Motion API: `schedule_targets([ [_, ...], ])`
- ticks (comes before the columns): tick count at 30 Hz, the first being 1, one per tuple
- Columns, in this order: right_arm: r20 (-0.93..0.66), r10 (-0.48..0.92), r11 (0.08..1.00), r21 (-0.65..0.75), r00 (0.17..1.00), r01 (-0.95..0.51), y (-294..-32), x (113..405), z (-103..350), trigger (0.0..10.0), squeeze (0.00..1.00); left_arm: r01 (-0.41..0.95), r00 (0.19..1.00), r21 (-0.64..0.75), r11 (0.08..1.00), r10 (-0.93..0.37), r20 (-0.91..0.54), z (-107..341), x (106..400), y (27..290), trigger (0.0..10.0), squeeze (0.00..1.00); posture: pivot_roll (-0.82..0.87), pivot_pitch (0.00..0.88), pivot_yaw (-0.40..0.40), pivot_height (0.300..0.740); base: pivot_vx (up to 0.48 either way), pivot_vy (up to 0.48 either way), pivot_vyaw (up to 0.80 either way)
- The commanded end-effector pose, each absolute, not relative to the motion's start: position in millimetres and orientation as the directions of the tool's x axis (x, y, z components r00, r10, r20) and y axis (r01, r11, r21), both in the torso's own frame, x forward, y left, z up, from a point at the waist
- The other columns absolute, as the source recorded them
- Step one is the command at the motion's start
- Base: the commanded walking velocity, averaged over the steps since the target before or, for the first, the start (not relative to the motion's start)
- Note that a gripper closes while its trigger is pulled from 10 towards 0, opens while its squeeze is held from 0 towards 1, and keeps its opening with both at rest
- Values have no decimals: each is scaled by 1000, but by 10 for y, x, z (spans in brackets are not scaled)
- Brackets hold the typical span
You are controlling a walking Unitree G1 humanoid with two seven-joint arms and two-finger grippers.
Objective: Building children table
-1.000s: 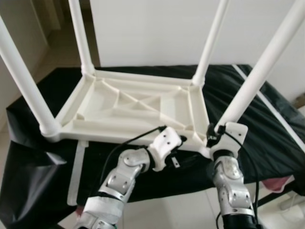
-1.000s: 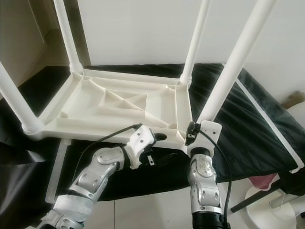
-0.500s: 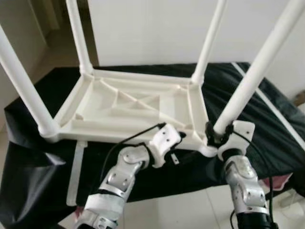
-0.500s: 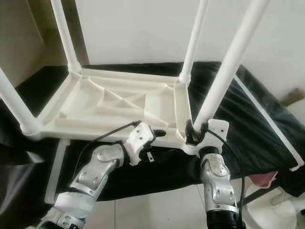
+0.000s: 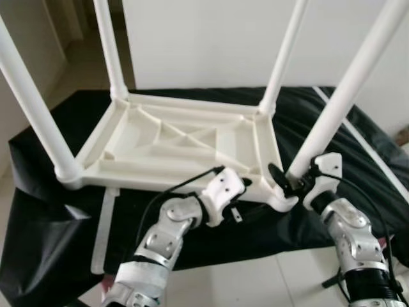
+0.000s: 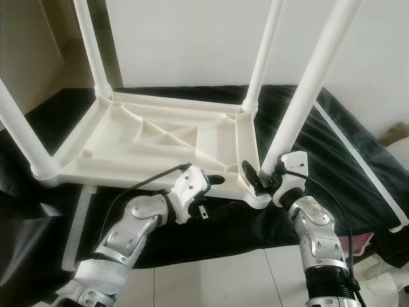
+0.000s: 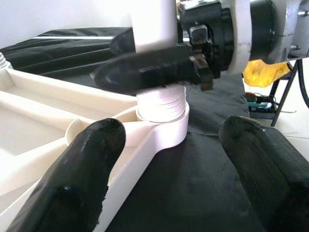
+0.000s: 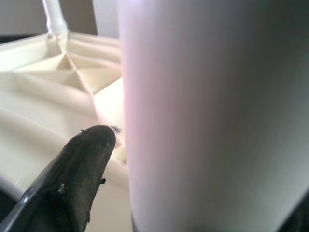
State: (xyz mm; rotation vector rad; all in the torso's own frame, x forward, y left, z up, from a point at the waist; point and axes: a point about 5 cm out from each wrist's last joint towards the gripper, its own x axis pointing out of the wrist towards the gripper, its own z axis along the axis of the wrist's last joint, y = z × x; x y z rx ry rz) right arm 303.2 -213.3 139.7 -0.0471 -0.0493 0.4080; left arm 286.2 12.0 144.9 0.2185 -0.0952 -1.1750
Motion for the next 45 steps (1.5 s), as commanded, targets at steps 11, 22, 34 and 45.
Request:
schedule_targets([
  [11,-57,515,843,-148,855,-517,-2154,3083,1317,0,0,845,494,243,477,-869,-12,1485,2909,152,10000,0,47,0,-49,740,0,0,0],
  [22,-22,477,875,-80,879,-477,-2172,2973,1233,10000,0,850,487,238,470,-873,-12,1476,2886,145,10000,0,35,0,-55,740,0,0,0],
  [34,99,198,980,-8,975,-199,-2088,2898,1267,10000,0,858,474,232,458,-880,-17,1462,2850,147,10000,0,36,0,-51,740,0,0,0],
  [45,-7,-288,955,67,958,287,-1957,2855,1126,10000,0,856,480,228,464,-877,-18,1462,2843,167,10000,0,44,0,-57,740,0,0,0],
])
